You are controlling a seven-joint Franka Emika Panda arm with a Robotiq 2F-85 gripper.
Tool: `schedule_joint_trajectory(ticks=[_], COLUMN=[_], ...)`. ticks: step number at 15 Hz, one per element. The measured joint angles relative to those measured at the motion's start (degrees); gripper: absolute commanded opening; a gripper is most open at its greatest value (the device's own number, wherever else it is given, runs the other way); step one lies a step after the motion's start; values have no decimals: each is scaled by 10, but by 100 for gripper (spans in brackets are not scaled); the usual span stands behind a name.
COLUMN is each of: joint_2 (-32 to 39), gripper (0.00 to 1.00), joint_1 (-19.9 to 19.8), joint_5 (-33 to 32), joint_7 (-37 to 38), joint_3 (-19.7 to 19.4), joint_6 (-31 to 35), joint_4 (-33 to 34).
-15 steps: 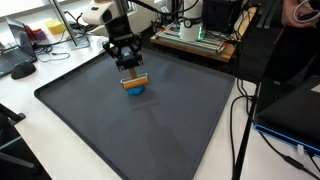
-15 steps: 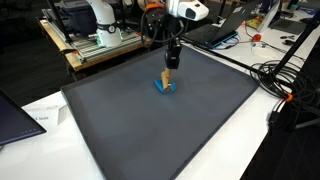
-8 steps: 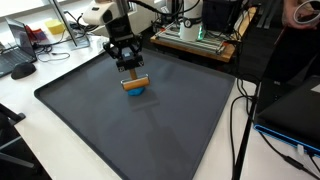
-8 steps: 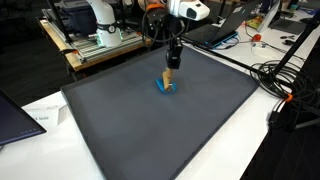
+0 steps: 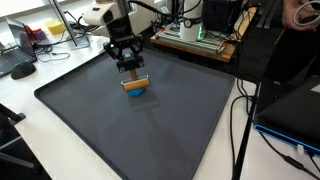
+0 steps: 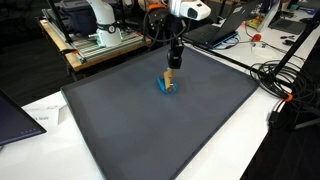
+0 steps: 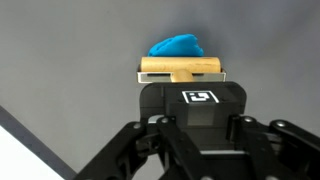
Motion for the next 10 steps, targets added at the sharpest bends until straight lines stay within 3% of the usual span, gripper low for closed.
schedule_joint_trajectory(ticks=[10], joint_2=[2], gripper=[22], joint_1=[0], joint_5=[0], joint_7=[2], joint_3=[6], joint_6=[7], joint_4=[0])
